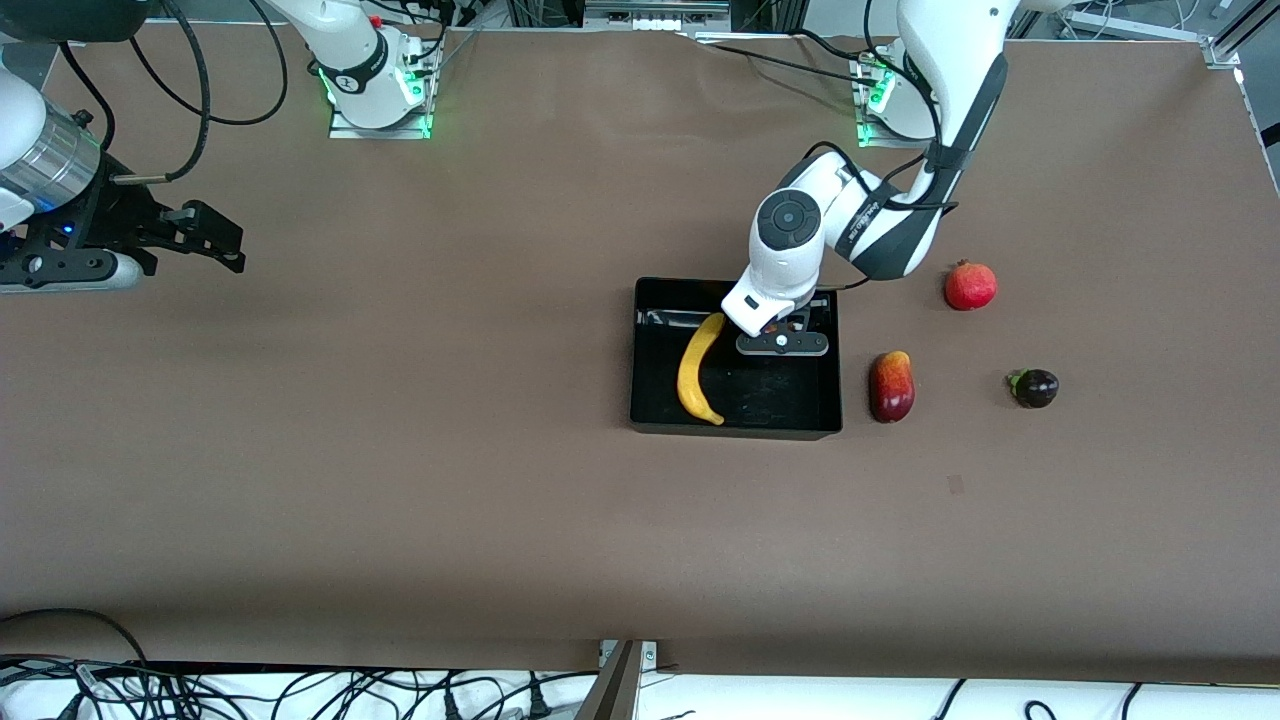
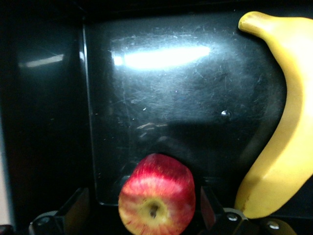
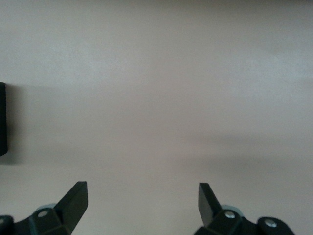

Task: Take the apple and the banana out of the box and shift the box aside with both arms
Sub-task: 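Lift the apple out of the box toward the red apple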

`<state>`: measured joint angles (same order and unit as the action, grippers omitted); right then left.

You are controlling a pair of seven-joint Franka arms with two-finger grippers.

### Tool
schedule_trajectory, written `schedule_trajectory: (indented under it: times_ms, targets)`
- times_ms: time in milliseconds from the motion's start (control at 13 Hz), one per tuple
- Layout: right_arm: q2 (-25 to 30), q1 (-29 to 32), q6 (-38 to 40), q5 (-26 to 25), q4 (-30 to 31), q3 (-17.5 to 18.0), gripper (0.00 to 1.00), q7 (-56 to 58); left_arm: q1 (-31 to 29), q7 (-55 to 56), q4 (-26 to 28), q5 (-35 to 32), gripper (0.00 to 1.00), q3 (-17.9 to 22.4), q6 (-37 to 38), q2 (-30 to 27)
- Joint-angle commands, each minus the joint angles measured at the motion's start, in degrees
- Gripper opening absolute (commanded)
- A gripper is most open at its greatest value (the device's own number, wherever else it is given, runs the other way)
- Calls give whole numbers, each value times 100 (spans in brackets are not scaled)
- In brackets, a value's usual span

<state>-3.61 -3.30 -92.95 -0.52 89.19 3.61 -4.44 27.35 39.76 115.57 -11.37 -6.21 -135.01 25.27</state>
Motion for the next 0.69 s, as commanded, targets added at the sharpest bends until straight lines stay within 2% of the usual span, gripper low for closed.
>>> schedule_trajectory:
  times_ms: [0,231,308,385,462,615]
  targets:
    - [1,-13,13,-44,-51,8,100,-66,-19,111,219,-146,100,-21,-419,66]
    - [1,-13,13,-44,-42,8,100,-66,-19,120,343,-146,100,-30,-614,110]
    - [1,-13,13,-44,-42,8,100,-57,7,137,343,-146,63,-30,-631,145]
    - [1,-13,13,-44,-51,8,100,-57,-1,207,334,-146,38,-30,-623,128]
    - [1,-13,13,-44,-51,8,100,-66,-28,208,308,-146,25,-30,-570,67]
    - [1,-13,13,-44,-51,8,100,-66,-167,103,203,-138,21,-30,-491,-223]
